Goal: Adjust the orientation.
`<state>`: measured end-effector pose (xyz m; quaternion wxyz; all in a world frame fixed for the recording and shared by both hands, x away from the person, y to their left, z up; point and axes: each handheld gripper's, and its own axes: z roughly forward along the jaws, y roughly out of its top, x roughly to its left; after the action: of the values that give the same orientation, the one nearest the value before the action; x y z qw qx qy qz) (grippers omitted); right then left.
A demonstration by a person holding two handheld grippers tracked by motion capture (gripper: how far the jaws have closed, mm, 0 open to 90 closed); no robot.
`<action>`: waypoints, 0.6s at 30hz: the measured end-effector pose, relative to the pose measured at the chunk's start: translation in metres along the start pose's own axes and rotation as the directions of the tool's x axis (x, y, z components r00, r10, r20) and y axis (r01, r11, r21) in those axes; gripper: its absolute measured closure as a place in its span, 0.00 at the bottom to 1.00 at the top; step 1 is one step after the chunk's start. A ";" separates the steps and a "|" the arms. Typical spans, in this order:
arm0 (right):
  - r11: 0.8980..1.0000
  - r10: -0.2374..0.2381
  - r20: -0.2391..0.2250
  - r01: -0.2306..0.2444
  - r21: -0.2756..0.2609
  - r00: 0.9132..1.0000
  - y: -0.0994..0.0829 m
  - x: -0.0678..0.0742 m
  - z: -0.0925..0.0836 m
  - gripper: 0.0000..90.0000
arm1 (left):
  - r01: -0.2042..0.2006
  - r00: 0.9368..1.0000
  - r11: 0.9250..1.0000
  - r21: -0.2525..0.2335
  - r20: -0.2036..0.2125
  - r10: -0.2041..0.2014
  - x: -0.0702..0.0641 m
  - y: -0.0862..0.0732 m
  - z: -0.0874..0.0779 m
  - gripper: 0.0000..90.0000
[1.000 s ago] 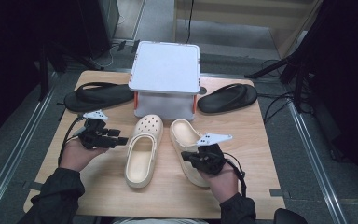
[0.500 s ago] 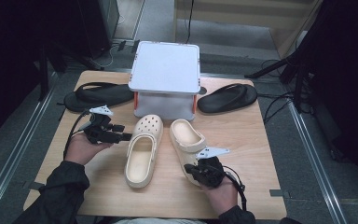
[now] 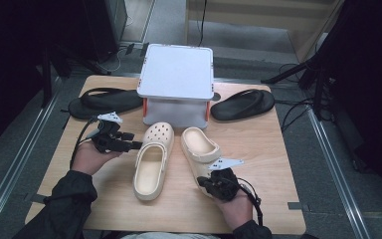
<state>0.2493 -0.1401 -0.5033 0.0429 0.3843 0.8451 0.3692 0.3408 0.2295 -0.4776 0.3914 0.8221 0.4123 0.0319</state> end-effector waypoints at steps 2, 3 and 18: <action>1.000 0.001 0.005 -0.001 0.003 1.000 0.000 0.000 -0.001 1.00 | -0.002 1.000 1.000 0.003 -0.001 0.002 0.000 0.000 0.000 0.47; 1.000 0.004 0.008 -0.004 0.004 1.000 0.000 0.000 -0.001 1.00 | -0.002 1.000 1.000 0.004 -0.002 0.002 0.000 0.000 -0.001 0.47; 0.994 0.112 0.082 -0.112 -0.010 0.990 -0.009 -0.035 -0.022 1.00 | -0.003 1.000 1.000 0.008 0.000 0.003 0.000 0.000 -0.002 0.47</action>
<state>0.2609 -0.1810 -0.5002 0.0579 0.4460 0.8187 0.3571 0.3399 0.2305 -0.4769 0.3881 0.8241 0.4113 0.0310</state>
